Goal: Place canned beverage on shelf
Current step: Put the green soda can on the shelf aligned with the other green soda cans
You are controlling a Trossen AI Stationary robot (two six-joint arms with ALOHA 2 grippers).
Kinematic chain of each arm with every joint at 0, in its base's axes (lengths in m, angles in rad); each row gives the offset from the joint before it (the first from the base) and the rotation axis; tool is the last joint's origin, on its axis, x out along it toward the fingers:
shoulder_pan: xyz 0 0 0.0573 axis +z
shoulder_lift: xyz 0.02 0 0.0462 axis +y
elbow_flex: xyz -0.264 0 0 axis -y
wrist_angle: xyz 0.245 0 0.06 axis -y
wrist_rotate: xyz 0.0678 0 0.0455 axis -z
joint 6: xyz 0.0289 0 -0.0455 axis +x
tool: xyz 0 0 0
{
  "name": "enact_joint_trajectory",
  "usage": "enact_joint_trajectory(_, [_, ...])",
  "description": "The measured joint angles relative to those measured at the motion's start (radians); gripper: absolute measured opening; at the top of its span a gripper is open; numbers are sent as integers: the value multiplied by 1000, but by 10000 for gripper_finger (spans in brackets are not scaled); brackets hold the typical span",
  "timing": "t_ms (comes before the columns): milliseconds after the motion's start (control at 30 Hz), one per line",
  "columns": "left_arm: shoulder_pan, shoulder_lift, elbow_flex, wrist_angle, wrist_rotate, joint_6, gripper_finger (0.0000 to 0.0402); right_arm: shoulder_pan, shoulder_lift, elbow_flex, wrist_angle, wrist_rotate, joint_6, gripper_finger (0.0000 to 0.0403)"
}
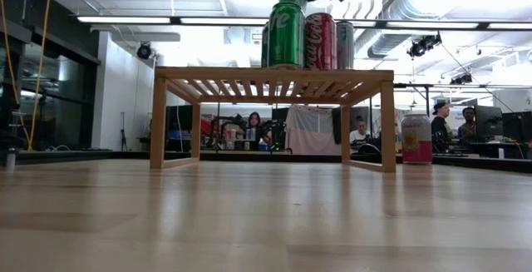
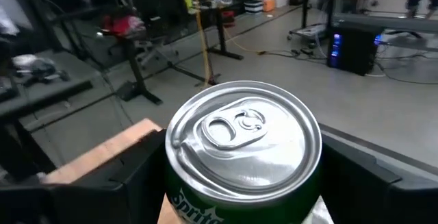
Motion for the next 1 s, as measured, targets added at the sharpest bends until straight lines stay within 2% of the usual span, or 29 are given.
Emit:
enact_joint_trajectory(200, [0,0,0,9,0,0,388,1,90,80,0,-13,-23,291])
enact_joint_trajectory(367, [0,0,0,9,0,0,388,-5,158,103,-25,29,-42,291])
enact_joint_trajectory(500, [0,0,0,13,0,0,388,-14,186,106,-31,5,-12,291])
enact_joint_trajectory(1000, [0,0,0,13,1,7,388,-20,226,106,-116,25,-7,298])
